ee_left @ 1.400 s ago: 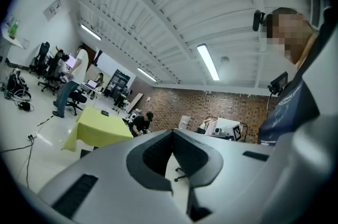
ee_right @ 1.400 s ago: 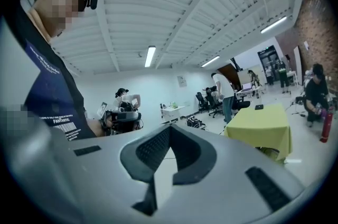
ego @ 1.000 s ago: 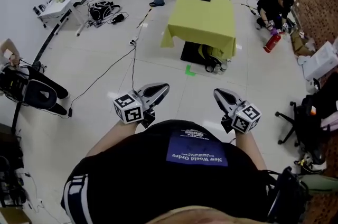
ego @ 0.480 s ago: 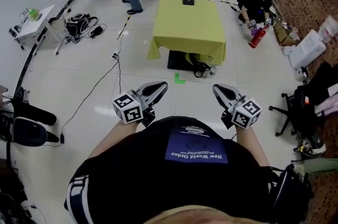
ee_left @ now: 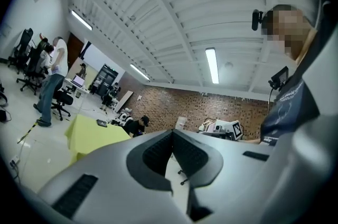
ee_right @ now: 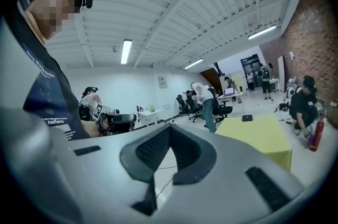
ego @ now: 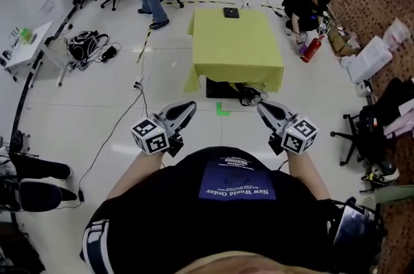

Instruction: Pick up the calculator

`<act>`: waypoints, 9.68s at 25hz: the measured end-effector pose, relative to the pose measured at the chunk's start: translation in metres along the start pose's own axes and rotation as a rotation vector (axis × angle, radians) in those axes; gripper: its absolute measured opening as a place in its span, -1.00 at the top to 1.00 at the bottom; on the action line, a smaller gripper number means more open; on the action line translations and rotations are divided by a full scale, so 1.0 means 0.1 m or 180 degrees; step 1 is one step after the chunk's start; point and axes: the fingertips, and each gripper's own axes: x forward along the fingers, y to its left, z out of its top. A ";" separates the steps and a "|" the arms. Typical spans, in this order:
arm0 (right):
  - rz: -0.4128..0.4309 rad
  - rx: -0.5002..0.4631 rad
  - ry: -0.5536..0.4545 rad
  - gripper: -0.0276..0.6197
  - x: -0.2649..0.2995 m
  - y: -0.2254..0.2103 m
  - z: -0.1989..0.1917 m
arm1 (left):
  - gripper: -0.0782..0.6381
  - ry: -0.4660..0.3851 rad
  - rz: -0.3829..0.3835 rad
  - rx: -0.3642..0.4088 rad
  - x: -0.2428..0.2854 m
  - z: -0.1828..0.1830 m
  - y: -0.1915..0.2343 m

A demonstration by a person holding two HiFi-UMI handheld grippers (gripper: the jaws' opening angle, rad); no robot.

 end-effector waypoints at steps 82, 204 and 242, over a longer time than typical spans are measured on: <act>0.0701 0.0398 0.0301 0.96 3.68 -6.08 0.77 | 0.76 0.0715 0.0814 -0.0784 4.98 0.38 5.58; 0.0515 0.0647 -0.0034 0.96 3.27 -5.96 0.96 | -0.73 -0.0631 -0.0629 -0.2320 5.55 1.36 5.45; 0.0558 0.0685 -0.0202 0.97 3.62 -5.65 1.59 | -0.73 -0.1084 -0.0984 -0.2205 4.25 2.03 4.66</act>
